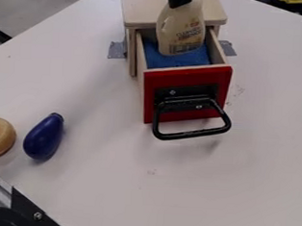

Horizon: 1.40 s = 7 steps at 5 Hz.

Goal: Put the bottle in the drawer

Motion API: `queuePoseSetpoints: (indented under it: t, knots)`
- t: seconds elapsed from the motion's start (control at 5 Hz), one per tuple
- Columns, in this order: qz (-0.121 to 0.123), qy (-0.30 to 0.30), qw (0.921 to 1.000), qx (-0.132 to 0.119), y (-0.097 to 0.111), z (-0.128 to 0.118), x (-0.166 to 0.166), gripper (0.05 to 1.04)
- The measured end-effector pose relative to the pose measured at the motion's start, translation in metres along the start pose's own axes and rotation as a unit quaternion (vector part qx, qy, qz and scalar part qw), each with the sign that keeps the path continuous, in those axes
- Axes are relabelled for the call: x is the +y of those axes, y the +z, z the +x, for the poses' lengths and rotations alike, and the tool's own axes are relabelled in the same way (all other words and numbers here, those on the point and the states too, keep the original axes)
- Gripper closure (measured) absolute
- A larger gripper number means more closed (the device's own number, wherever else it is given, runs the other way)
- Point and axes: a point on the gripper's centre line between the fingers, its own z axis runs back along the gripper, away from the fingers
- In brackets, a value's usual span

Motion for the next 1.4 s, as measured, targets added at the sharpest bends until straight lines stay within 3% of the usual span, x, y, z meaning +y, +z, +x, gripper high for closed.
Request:
queuePoseSetpoints:
  t: [0.4, 0.8, 1.2, 1.4]
  knots:
    - [-0.007, 0.0, 1.0, 0.005, 0.005, -0.005, -0.002, 0.127]
    - [-0.027, -0.004, 0.9996, 0.001, 0.033, -0.005, -0.011, 0.083]
    - [-0.055, -0.014, 0.9976, 0.04, 0.044, -0.016, -0.016, 0.083]
    - [-0.05, -0.018, 0.9966, 0.062, 0.045, -0.023, -0.015, 0.083]
